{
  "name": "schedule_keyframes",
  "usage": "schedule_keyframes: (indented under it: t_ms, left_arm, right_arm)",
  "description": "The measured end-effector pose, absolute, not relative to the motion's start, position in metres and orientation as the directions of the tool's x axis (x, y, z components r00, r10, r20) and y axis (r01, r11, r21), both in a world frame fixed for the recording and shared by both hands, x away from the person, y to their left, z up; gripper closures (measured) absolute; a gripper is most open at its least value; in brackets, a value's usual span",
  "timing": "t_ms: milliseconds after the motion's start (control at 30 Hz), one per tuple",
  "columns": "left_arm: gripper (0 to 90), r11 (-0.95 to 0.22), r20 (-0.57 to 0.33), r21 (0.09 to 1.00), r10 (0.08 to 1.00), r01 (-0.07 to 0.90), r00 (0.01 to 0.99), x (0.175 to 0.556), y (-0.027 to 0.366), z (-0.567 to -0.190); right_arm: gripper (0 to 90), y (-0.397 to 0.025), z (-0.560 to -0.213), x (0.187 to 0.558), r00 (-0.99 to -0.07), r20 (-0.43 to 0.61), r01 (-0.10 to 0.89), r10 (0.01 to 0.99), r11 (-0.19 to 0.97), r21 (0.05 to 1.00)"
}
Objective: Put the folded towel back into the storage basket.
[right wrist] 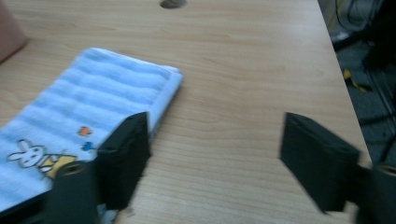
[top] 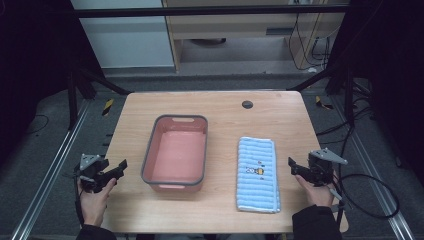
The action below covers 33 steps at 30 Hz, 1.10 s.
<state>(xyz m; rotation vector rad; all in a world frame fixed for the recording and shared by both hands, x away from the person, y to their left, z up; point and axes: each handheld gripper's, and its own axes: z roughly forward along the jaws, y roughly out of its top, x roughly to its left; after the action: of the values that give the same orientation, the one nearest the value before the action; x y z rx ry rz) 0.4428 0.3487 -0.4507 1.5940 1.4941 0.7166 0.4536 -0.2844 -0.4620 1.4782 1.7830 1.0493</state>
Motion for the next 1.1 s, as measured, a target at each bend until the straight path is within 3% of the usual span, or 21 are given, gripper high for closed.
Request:
schedule_keyframes:
  t_ms: [67, 300, 500, 1100]
  left_arm:
    - [29.7, 0.04, -0.125, 0.863, 0.983, 0.503, 0.136, 0.441, 0.348, -0.448]
    - [31.9, -0.003, -0.092, 0.888, 0.979, 0.46, 0.182, 0.434, 0.332, -0.436]
    - [29.6, 0.003, -0.118, 0.892, 0.967, 0.451, 0.226, 0.432, 0.323, -0.429]
    - [23.8, -0.071, -0.078, 0.904, 0.942, 0.421, 0.325, 0.437, 0.275, -0.4]
  right_arm:
    - [34.7, -0.283, -0.46, 0.45, -0.236, 0.047, 0.501, 0.971, 0.08, 0.862]
    - [38.3, -0.279, -0.455, 0.444, -0.244, 0.066, 0.471, 0.967, 0.059, 0.88]
    - [35.7, -0.278, -0.452, 0.448, -0.252, 0.064, 0.469, 0.966, 0.065, 0.881]
    - [34.1, -0.277, -0.42, 0.462, -0.285, 0.088, 0.429, 0.955, 0.045, 0.902]
